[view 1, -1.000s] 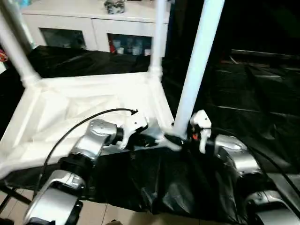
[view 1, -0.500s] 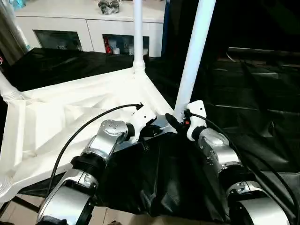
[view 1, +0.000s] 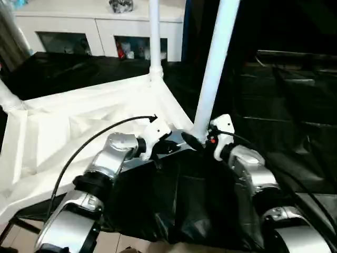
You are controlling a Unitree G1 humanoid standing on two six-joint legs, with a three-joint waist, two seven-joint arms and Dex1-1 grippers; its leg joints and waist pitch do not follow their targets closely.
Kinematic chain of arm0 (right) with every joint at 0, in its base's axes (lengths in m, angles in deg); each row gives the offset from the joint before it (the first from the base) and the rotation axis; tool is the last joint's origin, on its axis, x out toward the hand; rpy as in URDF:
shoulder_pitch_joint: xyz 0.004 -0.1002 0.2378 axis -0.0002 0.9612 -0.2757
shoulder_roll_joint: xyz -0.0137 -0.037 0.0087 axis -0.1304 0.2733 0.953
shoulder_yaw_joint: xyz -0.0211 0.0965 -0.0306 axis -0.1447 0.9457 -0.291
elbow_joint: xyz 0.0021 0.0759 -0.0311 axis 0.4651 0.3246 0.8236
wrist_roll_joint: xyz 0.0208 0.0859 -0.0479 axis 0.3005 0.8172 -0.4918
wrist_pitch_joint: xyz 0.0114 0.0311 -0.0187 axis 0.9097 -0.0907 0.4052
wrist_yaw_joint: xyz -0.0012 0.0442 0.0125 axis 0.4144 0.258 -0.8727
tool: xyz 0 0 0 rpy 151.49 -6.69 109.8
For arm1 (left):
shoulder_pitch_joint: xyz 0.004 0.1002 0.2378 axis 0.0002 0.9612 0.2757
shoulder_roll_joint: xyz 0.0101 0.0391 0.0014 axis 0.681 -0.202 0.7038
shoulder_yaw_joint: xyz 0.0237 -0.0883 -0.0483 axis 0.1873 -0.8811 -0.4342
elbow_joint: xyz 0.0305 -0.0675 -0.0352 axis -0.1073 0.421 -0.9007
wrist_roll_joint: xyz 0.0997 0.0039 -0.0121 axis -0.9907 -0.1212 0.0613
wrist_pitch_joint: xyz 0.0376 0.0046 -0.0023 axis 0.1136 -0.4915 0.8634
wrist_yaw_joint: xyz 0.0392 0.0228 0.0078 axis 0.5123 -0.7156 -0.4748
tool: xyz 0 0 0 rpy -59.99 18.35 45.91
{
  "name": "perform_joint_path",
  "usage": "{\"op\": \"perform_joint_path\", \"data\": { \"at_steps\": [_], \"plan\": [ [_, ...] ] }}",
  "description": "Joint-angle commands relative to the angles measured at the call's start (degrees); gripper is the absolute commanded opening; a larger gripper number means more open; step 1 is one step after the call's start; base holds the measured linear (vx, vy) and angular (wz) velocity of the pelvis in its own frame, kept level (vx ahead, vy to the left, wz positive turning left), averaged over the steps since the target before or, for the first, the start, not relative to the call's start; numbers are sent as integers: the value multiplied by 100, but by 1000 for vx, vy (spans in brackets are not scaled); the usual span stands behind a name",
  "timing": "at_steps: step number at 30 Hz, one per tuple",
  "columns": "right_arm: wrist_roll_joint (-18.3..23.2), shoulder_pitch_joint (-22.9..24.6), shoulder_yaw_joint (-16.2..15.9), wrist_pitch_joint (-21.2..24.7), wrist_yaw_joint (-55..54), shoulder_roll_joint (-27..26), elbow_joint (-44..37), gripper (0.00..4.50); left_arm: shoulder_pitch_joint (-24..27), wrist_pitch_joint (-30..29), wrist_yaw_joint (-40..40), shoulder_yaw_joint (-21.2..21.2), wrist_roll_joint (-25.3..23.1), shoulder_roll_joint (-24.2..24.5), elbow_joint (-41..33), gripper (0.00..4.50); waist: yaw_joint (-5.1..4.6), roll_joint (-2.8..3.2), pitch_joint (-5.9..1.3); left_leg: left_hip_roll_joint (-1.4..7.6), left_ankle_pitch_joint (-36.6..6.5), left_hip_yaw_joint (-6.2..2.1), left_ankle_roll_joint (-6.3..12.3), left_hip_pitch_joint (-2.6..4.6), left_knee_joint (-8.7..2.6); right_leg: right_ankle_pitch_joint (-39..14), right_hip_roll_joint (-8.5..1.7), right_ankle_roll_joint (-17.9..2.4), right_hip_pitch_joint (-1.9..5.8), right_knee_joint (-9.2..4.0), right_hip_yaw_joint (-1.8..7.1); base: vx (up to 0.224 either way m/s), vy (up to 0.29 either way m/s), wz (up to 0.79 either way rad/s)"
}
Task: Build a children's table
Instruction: Rotate leg to tighten
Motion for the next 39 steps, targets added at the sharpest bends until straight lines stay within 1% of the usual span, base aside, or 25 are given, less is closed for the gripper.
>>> {"op": "perform_joint_path", "data": {
  "at_steps": [1,2,4,5,6,9,11,12,14,15,16,17,19,20,21,22,23,24,25,26,28,30,34,36,39],
  "plan": [
    [-99,149,-95,129,166,95,48,446,-95,176,65,-87,267,16,-352,0,48,-53,-389,281,-638,-113,648,49,-273,-313,-490,-1448,361,-272,315,0,0,0],
    [-92,178,-121,148,304,153,7,446,-81,153,127,-83,294,34,-412,0,45,-97,-386,279,-674,-107,645,43,-273,-424,-487,-1418,360,-282,315,0,0,0],
    [-99,217,-198,169,560,261,-69,446,-32,88,334,-51,352,106,-566,0,71,-99,-361,293,-795,-120,571,38,-286,-850,-499,-1310,350,-308,316,0,0,0],
    [-105,231,-227,174,635,295,-97,446,-6,61,416,-35,371,137,-632,0,71,-92,-360,302,-814,-122,546,42,-289,-905,-505,-1301,346,-309,319,0,0,0],
    [-82,244,-261,173,788,328,-147,446,45,52,600,0,424,193,-746,0,68,-115,-352,297,-861,-113,528,47,-290,-1015,-494,-1270,330,-328,321,0,0,0],
    [-34,235,-290,187,955,368,-223,446,113,30,867,50,491,277,-913,0,96,-92,-345,305,-880,-117,482,59,-297,-1085,-482,-1233,305,-327,327,0,0,0],
    [61,215,-285,228,1136,385,-287,446,189,0,1185,143,539,373,-1063,0,113,-140,-340,307,-897,-122,453,55,-304,-1163,-501,-1219,314,-327,329,0,0,0],
    [143,205,-288,268,1318,388,-335,446,226,-29,1351,196,563,430,-1132,0,131,-111,-348,321,-852,-134,423,53,-306,-1131,-508,-1230,319,-307,330,0,0,0],
    [213,192,-317,325,1549,398,-401,446,260,-69,1486,241,585,497,-1201,0,153,-75,-355,328,-779,-129,414,73,-297,-821,-487,-1327,301,-269,332,0,0,0],
    [229,176,-369,359,1732,422,-432,446,263,-93,1526,255,586,527,-1219,0,154,-98,-358,329,-767,-125,425,73,-297,-712,-480,-1359,305,-257,331,0,0,0],
    [227,172,-377,361,1751,426,-433,446,260,-94,1528,255,584,530,-1217,0,160,-101,-358,325,-703,-128,455,59,-289,-543,-479,-1416,319,-231,330,0,0,0],
    [165,126,-439,343,1848,466,-372,446,239,-117,1541,264,565,553,-1192,0,175,-71,-358,323,-715,-123,465,69,-280,-482,-480,-1444,302,-232,329,0,0,0],
    [125,104,-472,323,1886,491,-325,446,234,-136,1558,273,566,569,-1192,0,184,-92,-354,316,-748,-123,442,66,-282,-520,-489,-1451,315,-236,329,0,0,0],
    [115,69,-481,315,1933,519,-285,446,214,-139,1573,277,565,578,-1165,0,180,-120,-347,316,-809,-124,412,62,-288,-635,-497,-1435,322,-252,328,0,0,0],
    [115,48,-482,314,1975,538,-265,446,203,-146,1588,279,568,585,-1156,0,186,-114,-349,315,-820,-128,398,62,-286,-682,-502,-1425,327,-249,328,0,0,0],
    [127,35,-497,314,2076,565,-277,446,194,-153,1607,281,571,591,-1149,0,185,-135,-346,314,-839,-123,391,62,-284,-752,-499,-1401,325,-259,330,0,0,0],
    [142,22,-510,329,2156,582,-297,446,181,-167,1628,277,575,598,-1147,0,191,-127,-344,313,-839,-129,383,58,-284,-788,-505,-1392,329,-254,331,0,0,0],
    [150,16,-520,339,2206,591,-314,446,176,-178,1642,274,579,603,-1152,0,196,-152,-344,313,-814,-126,395,58,-281,-832,-507,-1369,329,-253,333,0,0,0],
    [150,16,-520,339,2206,591,-314,446,176,-178,1642,274,579,603,-1152,0,203,-138,-344,316,-795,-126,396,61,-278,-856,-505,-1352,319,-259,335,0,0,0],
    [160,7,-536,349,2261,594,-330,431,168,-186,1660,272,583,614,-1150,0,203,-138,-344,316,-795,-126,396,61,-278,-856,-505,-1352,319,-259,335,0,0,0],
    [172,-35,-566,345,2385,581,-325,431,158,-175,1690,295,572,646,-1140,0,213,-170,-343,314,-741,-122,417,61,-273,-850,-499,-1336,312,-251,334,0,0,0],
    [169,-46,-575,330,2393,573,-314,404,160,-172,1692,302,568,647,-1140,0,225,-159,-344,314,-762,-126,402,64,-272,-898,-505,-1328,314,-248,335,0,0,0],
    [189,-44,-610,304,2409,526,-350,379,178,-190,1643,308,580,616,-1175,0,207,-161,-338,309,-786,-130,369,58,-273,-955,-503,-1299,317,-257,335,0,0,0],
    [203,19,-625,296,2438,515,-464,366,200,-187,1607,323,572,585,-1186,0,203,-147,-343,309,-777,-132,364,57,-269,-927,-501,-1306,318,-253,336,0,0,0],
    [234,75,-628,298,2474,511,-560,346,190,-190,1565,336,564,525,-1170,0,190,-157,-348,305,-753,-132,378,53,-262,-855,-496,-1322,324,-243,335,0,0,0]
  ]
}}
